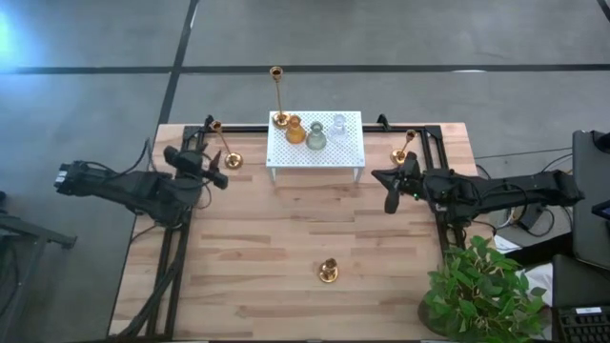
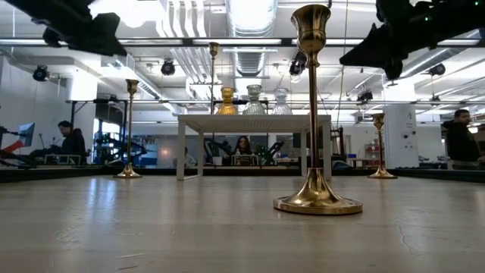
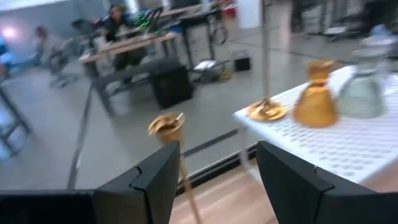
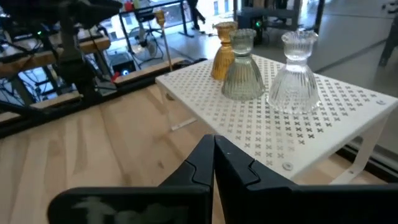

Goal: Pick & Place candle stick holders
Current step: Put the yellow candle holder on the shelf

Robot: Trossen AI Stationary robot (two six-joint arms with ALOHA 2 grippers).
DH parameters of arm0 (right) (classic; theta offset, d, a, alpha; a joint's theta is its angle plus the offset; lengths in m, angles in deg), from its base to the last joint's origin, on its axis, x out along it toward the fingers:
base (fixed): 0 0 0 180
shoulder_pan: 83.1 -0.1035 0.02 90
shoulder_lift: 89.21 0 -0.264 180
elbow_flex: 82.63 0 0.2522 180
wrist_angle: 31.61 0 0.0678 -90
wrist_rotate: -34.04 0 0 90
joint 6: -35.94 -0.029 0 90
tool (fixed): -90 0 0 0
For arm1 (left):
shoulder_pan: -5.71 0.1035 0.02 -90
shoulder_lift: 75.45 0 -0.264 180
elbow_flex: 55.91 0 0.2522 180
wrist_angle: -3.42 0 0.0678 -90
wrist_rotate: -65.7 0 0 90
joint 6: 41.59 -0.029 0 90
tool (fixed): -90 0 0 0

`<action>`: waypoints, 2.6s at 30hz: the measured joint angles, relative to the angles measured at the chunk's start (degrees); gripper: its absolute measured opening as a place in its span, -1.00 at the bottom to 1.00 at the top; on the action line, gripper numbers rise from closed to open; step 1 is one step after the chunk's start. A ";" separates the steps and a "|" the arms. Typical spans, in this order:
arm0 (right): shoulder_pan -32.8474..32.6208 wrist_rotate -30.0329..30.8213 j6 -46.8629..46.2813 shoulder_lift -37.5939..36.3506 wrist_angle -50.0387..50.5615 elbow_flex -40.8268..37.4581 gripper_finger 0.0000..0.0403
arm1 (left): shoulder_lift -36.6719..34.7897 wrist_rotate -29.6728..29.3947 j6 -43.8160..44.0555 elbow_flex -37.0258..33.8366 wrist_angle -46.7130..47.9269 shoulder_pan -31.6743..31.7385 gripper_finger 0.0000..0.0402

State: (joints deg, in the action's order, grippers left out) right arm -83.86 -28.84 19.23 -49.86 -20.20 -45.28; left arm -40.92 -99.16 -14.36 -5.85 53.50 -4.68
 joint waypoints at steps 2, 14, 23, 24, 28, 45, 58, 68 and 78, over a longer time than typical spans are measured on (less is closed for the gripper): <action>-0.04 0.42 -0.07 0.02 -0.03 -0.15 -0.96 | 0.36 1.75 6.89 -0.02 5.41 2.47 0.08; -0.13 3.09 1.71 -1.12 -3.08 -0.06 -0.96 | -0.36 18.93 0.55 -14.71 -12.53 11.16 0.08; -0.13 3.08 1.76 -1.80 -3.07 0.27 -0.96 | -2.40 18.82 -3.43 -21.03 -23.66 22.01 0.02; -0.12 3.08 1.85 -1.81 -3.06 0.27 -0.96 | -2.57 20.67 -5.10 -21.46 -25.99 23.76 0.00; -0.11 3.50 2.06 -1.83 -3.04 0.25 -0.96 | -2.21 26.14 -13.76 -22.46 -34.52 30.47 -0.07; -0.11 4.58 1.71 -1.81 -3.06 0.23 -0.96 | 1.29 49.29 -19.80 -22.56 -47.04 50.41 -0.09; -0.11 4.58 0.61 -1.83 -3.05 0.23 -0.96 | 5.04 54.19 -19.57 -22.56 -48.41 52.39 -0.87; -0.11 4.58 0.66 -1.82 -3.06 0.20 -0.96 | 3.36 54.33 -20.12 -22.53 -48.26 52.39 -0.90; -0.11 4.58 0.83 -1.83 -3.06 0.20 -0.96 | 0.38 56.03 -19.40 -18.22 -38.72 52.37 -0.90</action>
State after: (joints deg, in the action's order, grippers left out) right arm -83.96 -24.26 20.06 -51.70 -23.26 -45.08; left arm -40.54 -43.13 -33.75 -24.08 14.77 47.69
